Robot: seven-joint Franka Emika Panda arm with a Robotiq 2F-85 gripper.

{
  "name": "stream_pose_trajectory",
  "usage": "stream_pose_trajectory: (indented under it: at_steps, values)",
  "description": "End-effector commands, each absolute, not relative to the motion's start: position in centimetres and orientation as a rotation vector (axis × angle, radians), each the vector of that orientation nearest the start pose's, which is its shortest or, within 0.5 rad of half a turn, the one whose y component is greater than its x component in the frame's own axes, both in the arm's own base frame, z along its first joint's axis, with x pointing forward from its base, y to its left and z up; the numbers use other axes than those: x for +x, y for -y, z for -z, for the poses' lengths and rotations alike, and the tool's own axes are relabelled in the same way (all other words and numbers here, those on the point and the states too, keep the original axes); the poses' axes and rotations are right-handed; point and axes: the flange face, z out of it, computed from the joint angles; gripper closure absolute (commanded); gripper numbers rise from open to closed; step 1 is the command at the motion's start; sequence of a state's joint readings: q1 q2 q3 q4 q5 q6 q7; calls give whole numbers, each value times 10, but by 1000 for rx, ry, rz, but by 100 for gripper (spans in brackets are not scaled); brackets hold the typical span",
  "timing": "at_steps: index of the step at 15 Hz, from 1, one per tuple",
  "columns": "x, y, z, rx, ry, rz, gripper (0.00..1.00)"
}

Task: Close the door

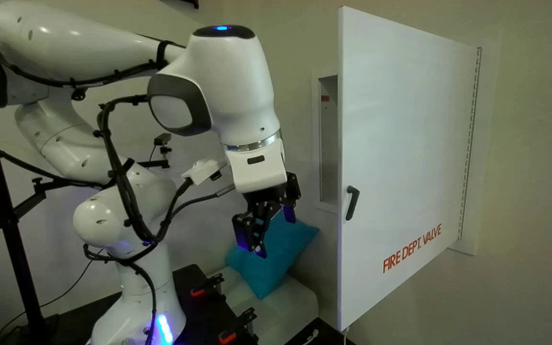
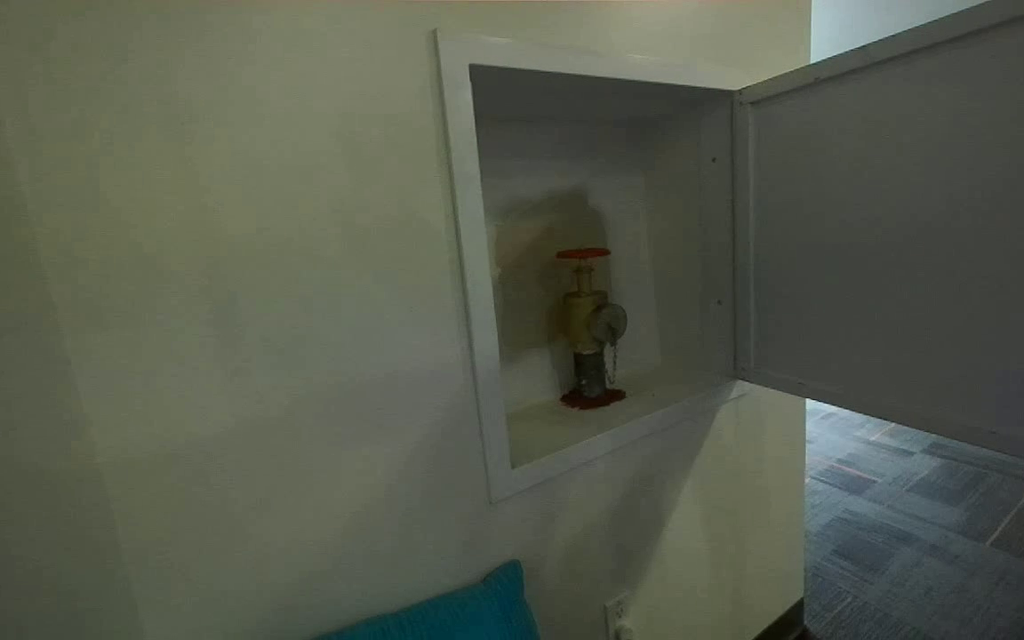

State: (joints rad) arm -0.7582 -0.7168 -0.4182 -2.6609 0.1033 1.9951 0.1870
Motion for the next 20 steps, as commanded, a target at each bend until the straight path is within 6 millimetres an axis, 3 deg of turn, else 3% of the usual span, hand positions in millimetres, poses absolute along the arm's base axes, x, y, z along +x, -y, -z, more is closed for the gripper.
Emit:
stream_pose_trajectory:
  at_steps: [1, 5, 14, 20]
  values:
    - [139, 312, -443, -2223, -1709, 221, 0]
    - [140, 312, -442, -2225, -1708, 219, 0]
    - [145, 383, -482, -2055, -1888, 456, 0]
    - [144, 420, -512, -1953, -1790, 581, 0]
